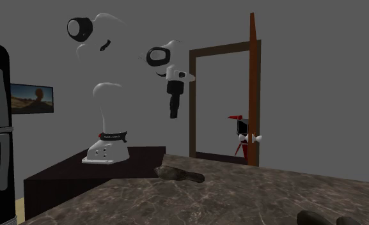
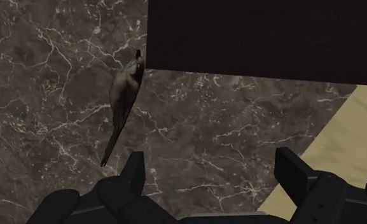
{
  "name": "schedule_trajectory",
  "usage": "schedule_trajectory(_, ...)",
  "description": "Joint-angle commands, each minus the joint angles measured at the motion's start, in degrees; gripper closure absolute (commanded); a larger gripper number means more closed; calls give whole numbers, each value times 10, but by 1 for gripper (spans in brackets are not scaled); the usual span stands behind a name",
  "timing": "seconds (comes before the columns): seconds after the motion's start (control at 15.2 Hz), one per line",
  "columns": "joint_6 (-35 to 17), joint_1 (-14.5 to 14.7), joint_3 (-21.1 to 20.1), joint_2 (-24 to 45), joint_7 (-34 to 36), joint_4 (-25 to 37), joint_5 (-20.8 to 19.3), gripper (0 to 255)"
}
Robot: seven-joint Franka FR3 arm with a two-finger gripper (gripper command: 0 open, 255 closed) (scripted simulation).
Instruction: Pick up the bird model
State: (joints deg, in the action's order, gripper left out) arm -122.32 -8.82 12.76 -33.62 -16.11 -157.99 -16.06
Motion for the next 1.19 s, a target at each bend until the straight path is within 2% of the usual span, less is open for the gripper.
schedule_trajectory(0.0,-49,-11,14,35,-6,-9,-20,0)
schedule_trajectory(0.53,-237,-53,68,221,-25,7,-87,0)
schedule_trajectory(0.86,-342,-74,94,353,-37,47,-106,0)
schedule_trajectory(1.12,-373,-75,94,386,-31,49,-108,0)
